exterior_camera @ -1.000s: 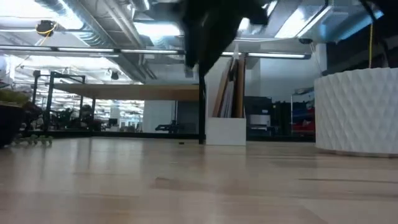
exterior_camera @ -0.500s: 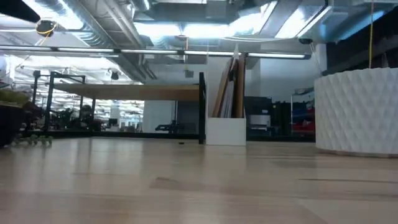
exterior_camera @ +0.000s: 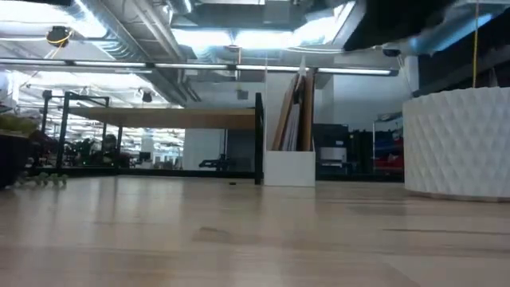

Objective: Stock shelves
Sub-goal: Remove the brown book from the white bookshelf

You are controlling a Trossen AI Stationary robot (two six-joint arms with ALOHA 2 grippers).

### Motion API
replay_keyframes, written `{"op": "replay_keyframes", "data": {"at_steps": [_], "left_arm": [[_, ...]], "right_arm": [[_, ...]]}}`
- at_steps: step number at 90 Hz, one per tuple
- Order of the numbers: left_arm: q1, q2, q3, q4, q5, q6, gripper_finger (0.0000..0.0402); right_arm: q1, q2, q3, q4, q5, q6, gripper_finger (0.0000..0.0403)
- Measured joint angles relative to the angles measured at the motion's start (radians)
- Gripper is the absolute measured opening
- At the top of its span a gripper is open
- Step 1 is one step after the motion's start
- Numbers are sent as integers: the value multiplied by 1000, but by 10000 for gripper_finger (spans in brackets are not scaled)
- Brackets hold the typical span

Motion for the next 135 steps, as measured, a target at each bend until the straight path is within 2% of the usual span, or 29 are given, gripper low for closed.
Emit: {"op": "replay_keyframes", "data": {"at_steps": [14,23,29,38,56,82,102,123,135], "left_arm": [[49,-1,0,1,-116,129,239],[84,-1,0,1,-179,224,239],[115,-1,0,0,-182,292,239],[170,-1,0,1,-183,347,239],[234,-1,0,5,-183,333,239],[243,-2,0,4,-183,342,239],[235,-3,0,10,-183,339,239],[234,-3,0,27,-182,360,239],[234,-3,0,27,-182,360,239]], "right_arm": [[-116,17,-91,377,-37,-268,271],[-170,19,-113,509,-85,-444,292],[-198,18,-126,566,-94,-488,294],[-231,18,-156,617,-65,-475,285],[-270,18,-241,734,33,-359,248],[-320,18,-292,836,-33,-361,197],[-324,18,-292,942,-50,-441,188],[-340,18,-292,974,-56,-447,187],[-367,18,-292,1012,-70,-457,166]]}}
